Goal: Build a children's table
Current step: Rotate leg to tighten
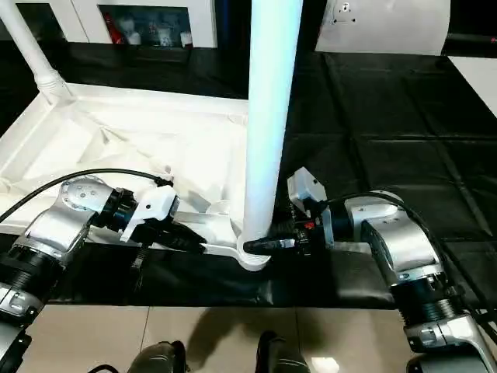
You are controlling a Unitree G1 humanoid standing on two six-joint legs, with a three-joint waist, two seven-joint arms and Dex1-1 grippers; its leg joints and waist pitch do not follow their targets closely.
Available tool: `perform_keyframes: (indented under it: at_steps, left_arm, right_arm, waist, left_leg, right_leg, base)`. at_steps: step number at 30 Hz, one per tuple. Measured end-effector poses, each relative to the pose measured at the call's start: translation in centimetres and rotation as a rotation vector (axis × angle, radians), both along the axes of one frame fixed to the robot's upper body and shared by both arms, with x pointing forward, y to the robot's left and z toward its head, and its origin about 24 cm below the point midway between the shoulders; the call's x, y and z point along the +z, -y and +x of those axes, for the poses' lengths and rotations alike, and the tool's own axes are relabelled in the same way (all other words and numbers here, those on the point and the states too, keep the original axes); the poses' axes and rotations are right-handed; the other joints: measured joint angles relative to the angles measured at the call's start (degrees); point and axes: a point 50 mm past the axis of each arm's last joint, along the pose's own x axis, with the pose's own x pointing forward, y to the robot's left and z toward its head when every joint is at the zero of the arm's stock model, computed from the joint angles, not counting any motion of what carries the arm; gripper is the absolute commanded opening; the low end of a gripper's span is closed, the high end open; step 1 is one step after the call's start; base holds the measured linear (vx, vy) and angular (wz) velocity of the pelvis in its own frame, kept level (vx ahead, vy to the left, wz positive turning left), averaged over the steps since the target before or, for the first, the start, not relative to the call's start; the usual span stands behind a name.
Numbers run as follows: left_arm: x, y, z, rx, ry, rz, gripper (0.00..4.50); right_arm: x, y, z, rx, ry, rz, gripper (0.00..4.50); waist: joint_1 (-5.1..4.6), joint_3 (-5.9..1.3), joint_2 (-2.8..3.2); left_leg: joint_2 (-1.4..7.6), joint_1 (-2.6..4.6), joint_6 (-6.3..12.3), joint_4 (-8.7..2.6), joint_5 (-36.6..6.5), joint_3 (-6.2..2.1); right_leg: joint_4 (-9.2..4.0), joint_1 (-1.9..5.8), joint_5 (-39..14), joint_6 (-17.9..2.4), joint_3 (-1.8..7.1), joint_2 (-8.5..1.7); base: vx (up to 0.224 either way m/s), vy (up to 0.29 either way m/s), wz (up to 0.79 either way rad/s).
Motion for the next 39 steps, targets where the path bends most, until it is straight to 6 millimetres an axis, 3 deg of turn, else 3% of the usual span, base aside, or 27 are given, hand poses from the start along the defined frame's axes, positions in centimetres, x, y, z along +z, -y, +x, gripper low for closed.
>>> perform_keyframes:
  at_steps: [7,11,13,15,17,18,19,20,21,22,23,25,26,28,29,30,34,37,39]
  left_arm:
    - [-0.4,0.6,0.2,0.092,-0.041,-0.02,0.0]
    - [-0.7,0.8,1.0,0.234,-0.038,-0.026,0.0]
    - [-0.8,1.4,1.7,0.327,-0.038,-0.051,0.0]
    - [-0.8,2.7,2.8,0.449,-0.022,-0.068,0.0]
    - [-0.9,4.0,3.2,0.527,-0.027,-0.092,0.0]
    - [-0.9,4.5,3.4,0.564,-0.029,-0.098,0.0]
    - [-0.9,5.1,3.5,0.594,-0.03,-0.099,0.0]
    - [-1.1,5.8,3.6,0.623,-0.03,-0.099,0.0]
    - [-0.9,5.9,3.8,0.645,-0.021,-0.106,0.0]
    - [-0.8,6.1,3.9,0.666,-0.017,-0.114,0.0]
    - [-0.8,6.4,4.0,0.685,-0.01,-0.123,0.0]
    - [-0.6,7.0,4.1,0.705,0.009,-0.125,0.0]
    - [-0.4,7.2,4.2,0.709,0.02,-0.124,0.0]
    - [-0.3,7.2,4.2,0.711,0.028,-0.124,0.0]
    - [-0.2,7.3,4.2,0.71,0.035,-0.123,0.0]
    - [-0.1,7.3,4.2,0.709,0.038,-0.123,0.0]
    - [0.1,6.6,4.5,0.74,0.07,-0.119,0.0]
    - [0.3,5.9,4.8,0.78,0.106,-0.116,0.0]
    - [0.5,5.9,4.8,0.764,0.122,-0.123,0.0]
  right_arm:
    - [-0.6,-0.4,-1.1,-0.164,-0.018,0.025,2.09]
    - [-1.0,-1.0,-0.2,-0.381,-0.024,0.041,2.09]
    - [-1.2,-1.5,0.6,-0.543,-0.033,0.075,2.08]
    - [-1.2,-2.2,2.0,-0.781,-0.023,0.103,2.07]
    - [-1.2,-2.5,2.8,-0.92,-0.028,0.102,2.07]
    - [-1.3,-2.7,3.1,-0.986,-0.034,0.111,2.07]
    - [-1.3,-2.9,3.4,-1.049,-0.038,0.115,2.07]
    - [-1.4,-2.9,3.5,-1.107,-0.037,0.113,2.07]
    - [-1.1,-3.3,3.9,-1.135,-0.029,0.115,2.07]
    - [-1.0,-3.6,4.2,-1.163,-0.02,0.119,2.07]
    - [-0.9,-3.7,4.4,-1.195,-0.005,0.119,2.07]
    - [-0.7,-3.9,4.7,-1.252,0.007,0.13,2.07]
    - [-0.7,-4.1,4.8,-1.272,0.017,0.137,2.07]
    - [-0.6,-4.2,4.9,-1.29,0.022,0.147,2.07]
    - [-0.6,-4.2,4.9,-1.292,0.031,0.15,2.61]
    - [-0.5,-4.2,5.0,-1.293,0.035,0.152,2.74]
    - [-0.6,-5.1,4.7,-1.276,0.024,0.177,2.83]
    - [-1.1,-6.5,4.2,-1.183,0.017,0.164,3.2]
    - [-1.6,-8.0,3.6,-1.08,-0.001,0.161,3.47]
  waist:
    - [0.18,-0.04,-0.02]
    - [-1.19,-0.02,-0.02]
    - [-1.88,-0.03,0.0]
    - [-3.33,0.1,0.34]
    - [-4.79,0.34,1.0]
    - [-4.86,0.62,1.26]
    - [-4.84,0.78,1.19]
    - [-4.57,0.63,0.31]
    - [-4.33,0.7,-0.61]
    - [-4.0,0.76,-0.5]
    - [-3.17,0.64,-0.25]
    - [-3.02,0.43,0.08]
    - [-3.1,0.33,0.23]
    - [-3.15,0.23,0.08]
    - [-3.14,0.23,0.06]
    - [-3.13,0.22,0.05]
    - [-3.68,0.18,-0.05]
    - [-4.82,0.19,-0.08]
    - [-4.67,0.19,-0.07]
  left_leg:
    - [0.0,0.03,-0.01,0.06,0.01,0.01]
    - [0.01,1.06,-0.5,0.09,-0.09,-0.15]
    - [0.01,0.98,-0.51,-0.11,-0.09,-0.43]
    - [0.07,0.82,-0.61,-0.01,-0.03,-0.92]
    - [0.45,0.92,-0.58,-0.13,-0.05,-1.44]
    - [0.72,0.81,-0.58,-0.29,-0.06,-1.54]
    - [0.61,0.97,-0.58,-0.21,-0.06,-1.36]
    - [0.05,1.36,-0.58,-0.08,-0.06,-0.52]
    - [-0.83,2.07,-0.71,-0.14,-0.18,-0.33]
    - [-1.26,2.06,-0.76,-0.15,-0.33,-0.74]
    - [-1.33,1.45,-0.72,-0.63,-0.3,-1.28]
    - [-1.29,1.07,-1.04,-1.39,0.28,-1.78]
    - [-0.86,0.93,-0.8,-1.8,1.28,-1.73]
    - [-1.0,0.82,-0.6,-1.74,1.23,-1.33]
    - [-1.02,0.82,-0.49,-1.76,1.15,-1.21]
    - [-1.01,0.76,-0.48,-1.76,1.1,-1.19]
    - [-0.86,0.45,-0.48,-1.79,1.08,-1.09]
    - [-0.72,0.15,-0.48,-1.74,1.09,-1.04]
    - [-0.64,-0.05,-0.46,-1.75,1.11,-1.04]
  right_leg:
    - [0.11,0.21,-0.04,0.06,0.04,-0.02]
    - [-0.25,1.02,-0.18,0.28,-0.12,-0.03]
    - [-1.05,1.22,-0.19,0.31,-0.35,-0.03]
    - [-2.42,1.78,-0.19,0.31,-1.46,-0.18]
    - [-4.37,3.01,-0.38,0.58,-3.57,-0.61]
    - [-3.66,3.43,-1.23,0.67,-3.69,-0.51]
    - [-0.91,3.13,-3.46,0.06,-2.72,-0.65]
    - [2.51,3.45,-4.67,-0.25,-0.17,-0.9]
    - [2.45,2.77,-4.25,0.91,0.91,-1.11]
    - [2.28,2.36,-4.13,1.16,0.78,-1.13]
    - [2.08,2.53,-4.24,1.35,0.43,-1.24]
    - [1.35,2.47,-4.24,1.35,0.08,-0.83]
    - [0.98,2.43,-4.1,1.2,0.12,-0.51]
    - [0.53,2.42,-2.3,0.52,0.55,-0.52]
    - [0.37,2.4,-2.0,0.65,0.7,-0.52]
    - [0.36,2.37,-2.0,0.65,0.69,-0.52]
    - [0.37,1.96,-1.94,0.65,0.68,-0.41]
    - [0.37,1.59,-1.69,0.46,0.68,-0.27]
    - [0.37,1.37,-1.61,0.34,0.65,-0.2]
  base:
    - [0.0,0.0,0.0]
    - [0.0,0.0,0.0]
    - [0.0,0.0,0.0]
    - [-0.029,0.026,-0.05]
    - [-0.049,0.082,-0.13]
    - [-0.075,0.07,-0.08]
    - [-0.056,0.023,0.08]
    - [-0.056,0.023,0.08]
    - [0.055,-0.023,0.1]
    - [0.086,-0.04,-0.1]
    - [0.086,-0.04,-0.1]
    - [0.029,-0.015,-0.07]
    - [0.0,0.0,0.0]
    - [0.0,0.0,0.0]
    - [0.0,0.0,0.0]
    - [0.0,0.0,0.0]
    - [0.0,0.0,0.0]
    - [0.0,0.0,0.0]
    - [0.0,0.0,0.0]
